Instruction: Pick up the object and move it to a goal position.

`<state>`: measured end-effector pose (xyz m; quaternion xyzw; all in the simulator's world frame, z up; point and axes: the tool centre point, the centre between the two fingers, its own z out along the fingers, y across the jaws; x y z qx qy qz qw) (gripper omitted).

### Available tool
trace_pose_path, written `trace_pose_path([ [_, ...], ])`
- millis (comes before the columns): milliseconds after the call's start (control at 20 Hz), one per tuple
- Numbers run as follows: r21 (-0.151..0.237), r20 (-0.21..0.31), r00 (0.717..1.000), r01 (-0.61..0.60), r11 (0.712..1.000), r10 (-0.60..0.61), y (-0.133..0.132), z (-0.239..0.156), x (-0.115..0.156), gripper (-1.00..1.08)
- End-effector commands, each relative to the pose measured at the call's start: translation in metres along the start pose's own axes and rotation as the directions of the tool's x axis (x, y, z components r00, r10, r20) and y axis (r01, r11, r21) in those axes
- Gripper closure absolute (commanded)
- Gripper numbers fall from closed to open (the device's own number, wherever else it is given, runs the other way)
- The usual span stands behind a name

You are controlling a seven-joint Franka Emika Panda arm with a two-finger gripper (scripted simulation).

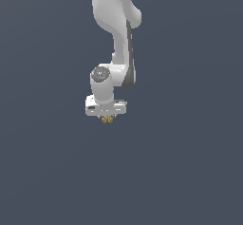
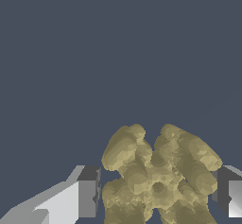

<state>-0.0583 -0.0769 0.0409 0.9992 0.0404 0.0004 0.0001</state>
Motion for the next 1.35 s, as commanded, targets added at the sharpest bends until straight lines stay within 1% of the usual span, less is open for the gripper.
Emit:
trace_pose_path([
  [0,0.000,0.000,1.000,0.002,1.000,-0.002,-0.001,0.000,0.000,1.08],
  [200,0.000,0.000,1.000,0.002,1.000,-0.002,0.002,-0.001,-0.003,1.08],
  [350,0.000,0.000,1.000,0.002,1.000,-0.002,0.009,-0.004,-0.011,1.08],
  [500,0.000,0.000,1.000,0.002,1.000,-0.002,0.020,-0.008,-0.024,1.08],
  [950,0.000,0.000,1.000,0.001,1.000,-0.001,0.064,-0.023,-0.072,1.08],
  [1150,0.001,0.001,1.000,0.001,1.000,-0.001,0.075,-0.026,-0.082,1.08],
  [1300,0.001,0.001,1.000,0.001,1.000,-0.001,0.077,-0.027,-0.085,1.08],
])
